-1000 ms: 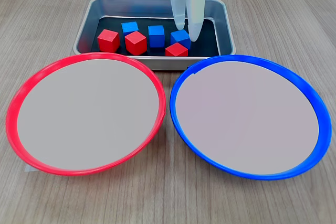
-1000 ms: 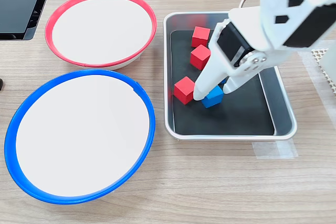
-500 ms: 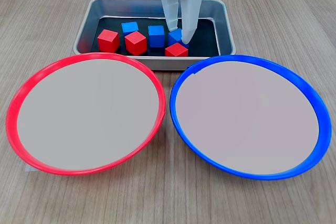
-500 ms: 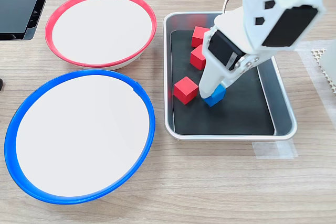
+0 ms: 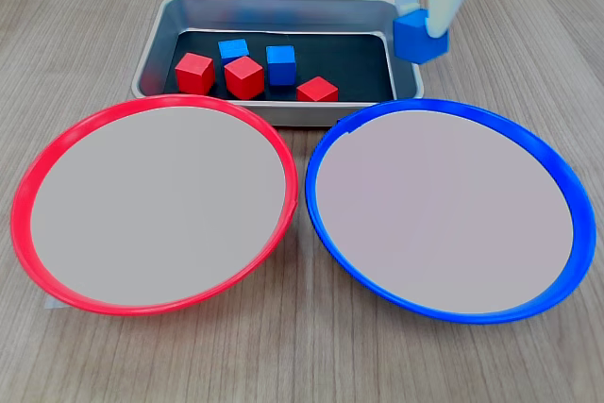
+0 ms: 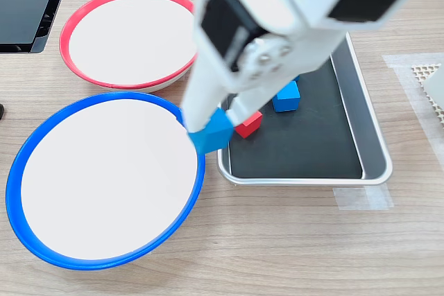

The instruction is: Move six blocks from tray to matching dishes

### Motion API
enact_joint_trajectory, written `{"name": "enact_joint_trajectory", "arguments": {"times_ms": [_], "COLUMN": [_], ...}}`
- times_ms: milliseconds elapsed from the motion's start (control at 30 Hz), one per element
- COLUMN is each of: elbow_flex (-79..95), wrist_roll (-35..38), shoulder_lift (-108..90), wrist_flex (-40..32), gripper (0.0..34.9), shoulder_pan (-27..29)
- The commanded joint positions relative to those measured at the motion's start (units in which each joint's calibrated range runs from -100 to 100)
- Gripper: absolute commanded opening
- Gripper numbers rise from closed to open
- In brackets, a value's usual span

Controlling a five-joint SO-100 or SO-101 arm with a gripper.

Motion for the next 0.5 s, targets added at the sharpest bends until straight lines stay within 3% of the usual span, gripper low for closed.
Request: {"name": "enact_joint_trajectory", "arguments": {"times_ms": [0,67,167,233,267,367,467], "elbow_flex": [-18.59,-20.04,-18.86,-17.86,-17.4,-15.85,-11.85], "wrist_roll": [-3.32,-2.88,-1.56,-0.34,0.1,1.51,3.22], "shoulder_lift": [11.73,16.25,18.55,18.89,18.63,15.65,9.25], "wrist_flex": [-3.85,-7.73,-11.03,-11.28,-10.78,-6.57,1.02], "gripper": [0.2,2.3,13.2,19.2,20.6,17.5,1.2], "shoulder_pan": [-1.48,-0.91,0.12,0.69,0.97,2.01,4.08]}}
